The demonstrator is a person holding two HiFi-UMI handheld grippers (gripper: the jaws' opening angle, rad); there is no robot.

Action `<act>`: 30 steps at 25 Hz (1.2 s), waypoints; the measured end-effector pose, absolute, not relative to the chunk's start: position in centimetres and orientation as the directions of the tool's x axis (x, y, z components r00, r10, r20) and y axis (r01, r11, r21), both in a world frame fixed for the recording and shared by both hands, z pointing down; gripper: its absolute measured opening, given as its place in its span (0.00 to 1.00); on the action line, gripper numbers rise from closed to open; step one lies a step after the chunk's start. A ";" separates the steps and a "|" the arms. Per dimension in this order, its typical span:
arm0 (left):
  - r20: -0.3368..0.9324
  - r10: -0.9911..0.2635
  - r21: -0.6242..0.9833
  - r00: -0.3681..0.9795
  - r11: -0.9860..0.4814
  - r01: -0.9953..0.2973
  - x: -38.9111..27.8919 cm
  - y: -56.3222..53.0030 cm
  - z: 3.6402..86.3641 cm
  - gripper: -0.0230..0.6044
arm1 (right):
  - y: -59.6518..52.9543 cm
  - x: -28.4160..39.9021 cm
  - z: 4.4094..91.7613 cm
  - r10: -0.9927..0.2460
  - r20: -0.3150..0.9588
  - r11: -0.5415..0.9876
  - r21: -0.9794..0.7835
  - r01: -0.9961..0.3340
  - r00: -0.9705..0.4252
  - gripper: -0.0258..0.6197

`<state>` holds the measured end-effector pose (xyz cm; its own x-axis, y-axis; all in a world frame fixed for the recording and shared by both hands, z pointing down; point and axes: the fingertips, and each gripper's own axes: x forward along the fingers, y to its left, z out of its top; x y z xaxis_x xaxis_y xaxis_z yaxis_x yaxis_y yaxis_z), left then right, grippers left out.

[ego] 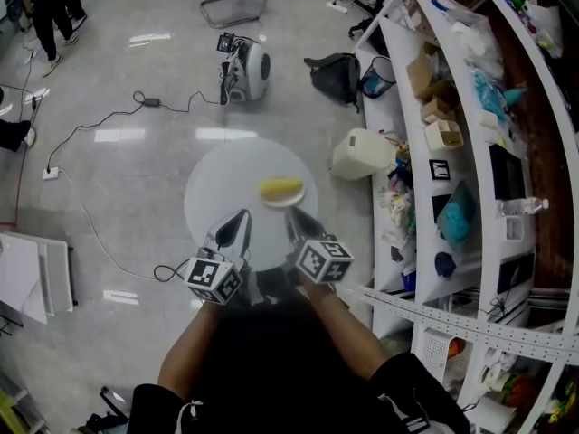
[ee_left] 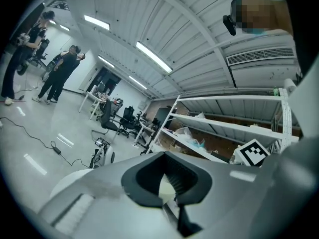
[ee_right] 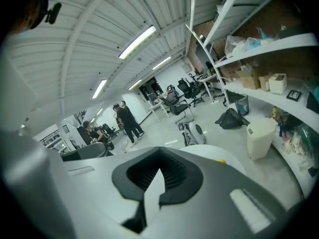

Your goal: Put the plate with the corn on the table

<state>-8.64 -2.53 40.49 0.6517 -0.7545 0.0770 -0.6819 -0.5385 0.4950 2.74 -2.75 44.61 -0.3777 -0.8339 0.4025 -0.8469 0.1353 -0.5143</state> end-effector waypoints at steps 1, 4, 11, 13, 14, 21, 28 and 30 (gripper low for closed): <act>0.076 -0.754 0.493 0.653 -0.540 -0.682 -8.6 -2.3 40.3 0.04 | -2.5 2.7 44.2 -0.839 0.397 0.141 -0.502 -0.853 -0.372 0.05; 0.080 -0.752 0.458 0.654 -0.555 -0.694 -9.0 -1.8 40.4 0.04 | -2.0 2.6 43.1 -0.853 0.380 0.150 -0.481 -0.864 -0.359 0.05; 0.078 -0.755 0.439 0.651 -0.560 -0.702 -9.6 -1.0 39.9 0.04 | -1.6 1.6 42.3 -0.865 0.342 0.187 -0.458 -0.869 -0.366 0.05; 0.076 -0.757 0.433 0.649 -0.561 -0.705 -9.8 -1.1 39.6 0.04 | -1.5 1.2 42.1 -0.861 0.343 0.202 -0.444 -0.873 -0.374 0.05; 0.077 -0.758 0.430 0.647 -0.560 -0.708 -10.0 -1.1 39.7 0.04 | -1.4 0.9 42.1 -0.859 0.344 0.208 -0.441 -0.873 -0.379 0.05; 0.079 -0.763 0.418 0.641 -0.559 -0.717 -10.4 -1.0 39.8 0.04 | -1.3 0.0 41.4 -0.861 0.304 0.256 -0.432 -0.864 -0.407 0.05; 0.070 -0.758 0.420 0.648 -0.567 -0.709 -10.0 -1.0 39.2 0.04 | -1.4 0.4 41.4 -0.880 0.292 0.231 -0.427 -0.874 -0.375 0.05; 0.072 -0.757 0.417 0.649 -0.568 -0.709 -10.0 -1.0 39.2 0.04 | -1.4 0.4 41.3 -0.881 0.287 0.233 -0.427 -0.874 -0.376 0.05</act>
<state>-10.04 -0.97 39.15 0.6490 -0.7574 0.0720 -0.7094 -0.5683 0.4169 0.38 -1.40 41.28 -0.3756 -0.8811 0.2874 -0.8737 0.2333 -0.4268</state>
